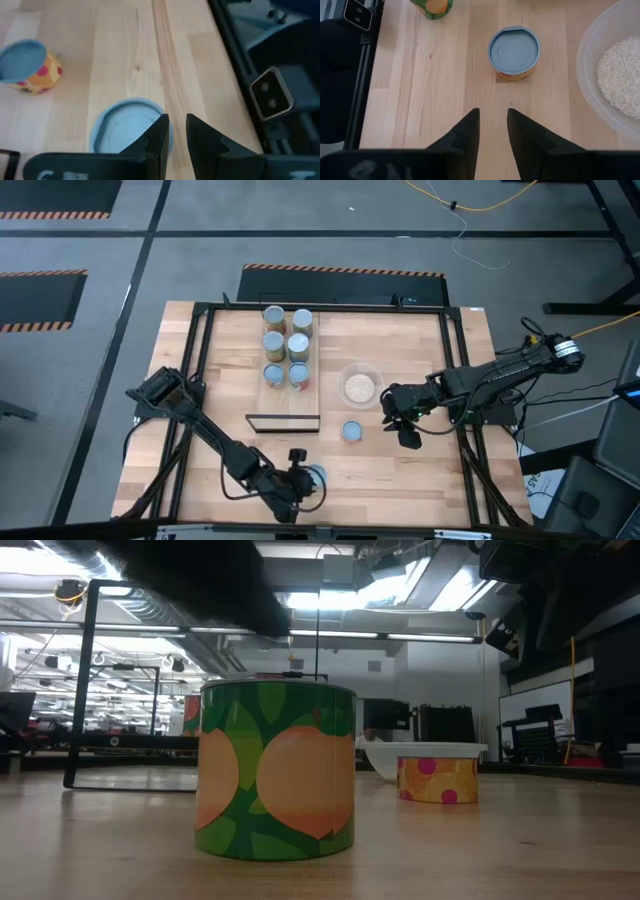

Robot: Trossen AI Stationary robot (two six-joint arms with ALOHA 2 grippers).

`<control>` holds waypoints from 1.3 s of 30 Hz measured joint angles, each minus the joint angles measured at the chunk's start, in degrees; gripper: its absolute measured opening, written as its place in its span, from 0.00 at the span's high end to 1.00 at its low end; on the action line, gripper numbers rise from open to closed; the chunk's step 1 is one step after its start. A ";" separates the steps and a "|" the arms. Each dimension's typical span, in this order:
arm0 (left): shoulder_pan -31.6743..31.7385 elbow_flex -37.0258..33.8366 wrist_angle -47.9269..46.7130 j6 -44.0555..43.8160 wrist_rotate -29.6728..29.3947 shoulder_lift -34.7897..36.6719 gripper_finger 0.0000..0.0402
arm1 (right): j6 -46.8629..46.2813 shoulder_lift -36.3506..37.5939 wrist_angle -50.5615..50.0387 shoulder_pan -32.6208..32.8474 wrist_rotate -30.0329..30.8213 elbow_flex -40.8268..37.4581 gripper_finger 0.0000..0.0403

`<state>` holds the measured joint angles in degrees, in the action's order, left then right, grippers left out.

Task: Pick and place cans onto a shelf
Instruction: Put the small canned peaches on the shelf

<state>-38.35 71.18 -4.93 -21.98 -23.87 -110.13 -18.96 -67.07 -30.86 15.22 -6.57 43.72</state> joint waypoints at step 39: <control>1.71 -0.07 -1.66 -8.07 -2.67 -2.13 0.97 | 2.80 0.00 7.06 0.00 -0.09 0.00 0.74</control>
<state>-36.64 71.11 -6.59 -30.05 -26.55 -112.27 -16.16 -67.07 -23.79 15.22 -6.66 43.72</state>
